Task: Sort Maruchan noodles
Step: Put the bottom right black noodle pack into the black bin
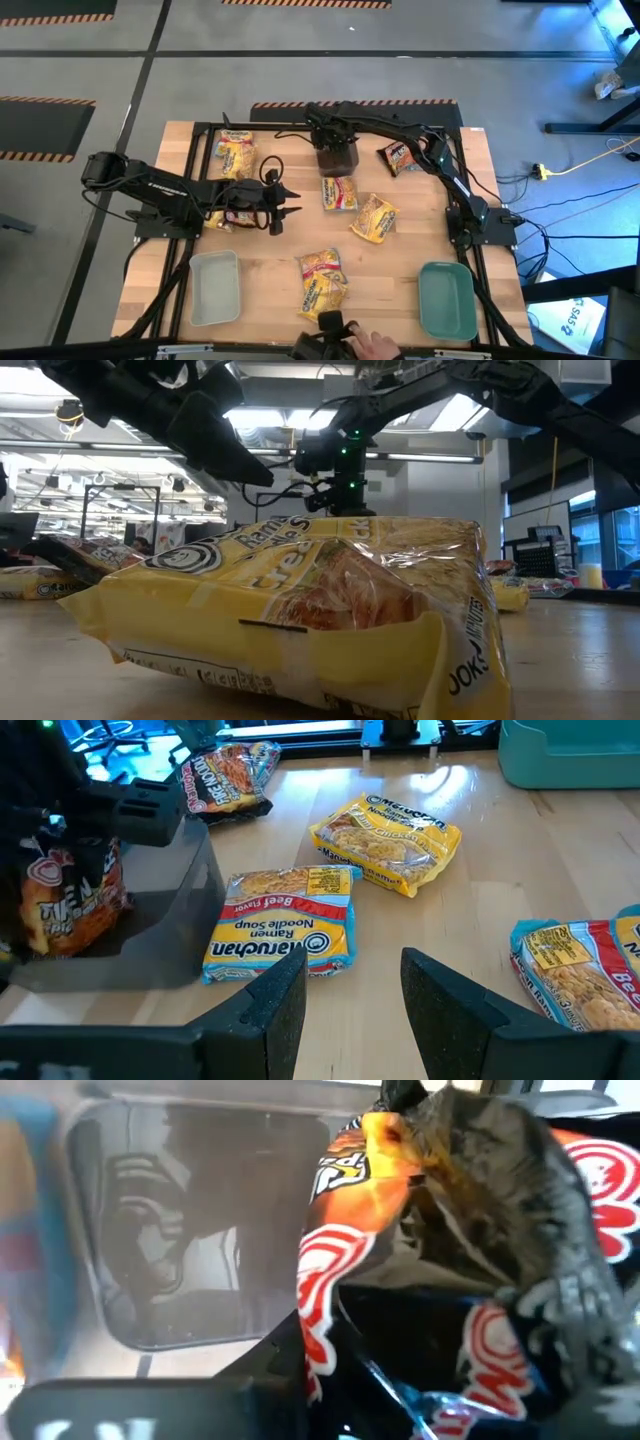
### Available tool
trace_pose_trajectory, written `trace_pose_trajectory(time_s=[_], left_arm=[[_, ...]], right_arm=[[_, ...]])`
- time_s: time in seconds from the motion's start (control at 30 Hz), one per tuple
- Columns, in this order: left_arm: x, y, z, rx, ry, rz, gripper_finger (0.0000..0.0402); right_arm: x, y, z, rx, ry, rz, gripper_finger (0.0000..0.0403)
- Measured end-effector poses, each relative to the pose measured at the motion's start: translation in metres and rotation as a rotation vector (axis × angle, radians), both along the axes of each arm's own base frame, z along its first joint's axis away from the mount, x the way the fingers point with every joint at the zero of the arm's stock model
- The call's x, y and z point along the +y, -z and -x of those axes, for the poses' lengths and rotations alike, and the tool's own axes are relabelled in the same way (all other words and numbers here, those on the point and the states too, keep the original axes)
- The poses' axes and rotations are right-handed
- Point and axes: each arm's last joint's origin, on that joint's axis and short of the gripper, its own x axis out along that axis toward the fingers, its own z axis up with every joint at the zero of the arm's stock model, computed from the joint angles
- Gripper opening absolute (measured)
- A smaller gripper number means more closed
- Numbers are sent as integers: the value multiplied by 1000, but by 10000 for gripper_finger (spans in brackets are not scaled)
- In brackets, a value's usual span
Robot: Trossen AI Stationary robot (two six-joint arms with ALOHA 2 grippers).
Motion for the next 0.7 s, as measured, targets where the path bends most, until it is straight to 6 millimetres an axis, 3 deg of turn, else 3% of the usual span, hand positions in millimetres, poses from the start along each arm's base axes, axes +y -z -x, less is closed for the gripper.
trace_pose_trajectory(time_s=[0.37,0.7], left_arm=[[-1,0,0,7,34,-11,156],[-1,0,0,6,34,-11,156]], right_arm=[[-3,-2,-2,9,14,94,256],[-4,-17,1,62,-17,158,251]])
